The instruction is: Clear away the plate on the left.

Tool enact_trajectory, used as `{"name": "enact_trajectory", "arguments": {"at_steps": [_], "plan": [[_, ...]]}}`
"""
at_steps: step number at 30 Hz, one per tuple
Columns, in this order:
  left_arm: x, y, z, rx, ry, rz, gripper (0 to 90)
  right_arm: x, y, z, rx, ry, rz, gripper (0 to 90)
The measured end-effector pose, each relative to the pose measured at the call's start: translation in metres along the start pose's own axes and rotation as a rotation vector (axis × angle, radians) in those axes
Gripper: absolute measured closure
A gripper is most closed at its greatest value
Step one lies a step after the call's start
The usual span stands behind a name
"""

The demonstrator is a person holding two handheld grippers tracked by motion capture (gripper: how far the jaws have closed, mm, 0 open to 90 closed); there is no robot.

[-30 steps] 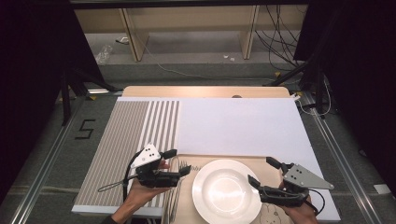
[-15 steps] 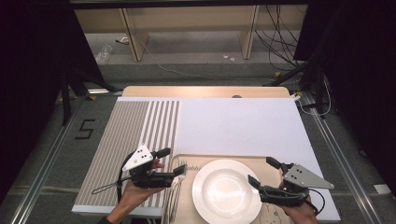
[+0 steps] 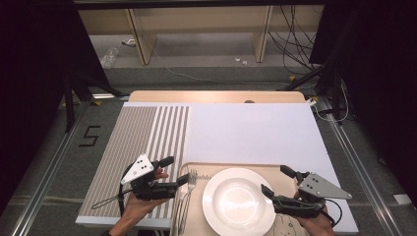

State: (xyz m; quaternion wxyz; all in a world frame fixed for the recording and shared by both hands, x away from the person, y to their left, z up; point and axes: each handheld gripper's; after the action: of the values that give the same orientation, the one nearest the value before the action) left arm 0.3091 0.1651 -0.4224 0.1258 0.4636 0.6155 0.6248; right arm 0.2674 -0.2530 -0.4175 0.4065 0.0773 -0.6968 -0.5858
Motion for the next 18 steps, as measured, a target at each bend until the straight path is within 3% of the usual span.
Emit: {"name": "enact_trajectory", "arguments": {"at_steps": [6, 18], "plan": [[0.0029, -0.0033, 0.0019, 0.019, 0.004, 0.003, 18.0, 0.0002, 0.0001, 0.0000, -0.001, 0.001, -0.001, 15.5], [0.0027, -0.0026, 0.0025, 0.021, 0.006, -0.002, 17.8, -0.0005, 0.0001, -0.0004, -0.006, 0.004, -0.011, 15.5]]}}
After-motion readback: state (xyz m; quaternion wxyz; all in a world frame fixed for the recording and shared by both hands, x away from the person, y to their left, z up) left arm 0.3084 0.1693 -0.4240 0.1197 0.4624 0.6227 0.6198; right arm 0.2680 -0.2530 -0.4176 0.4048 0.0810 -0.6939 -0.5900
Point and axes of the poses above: each handheld gripper's, and its own axes: x roughly backward along the jaws, y roughly out of its top, z roughly to its left, and after that the axes turned 11 degrees about z, right-handed
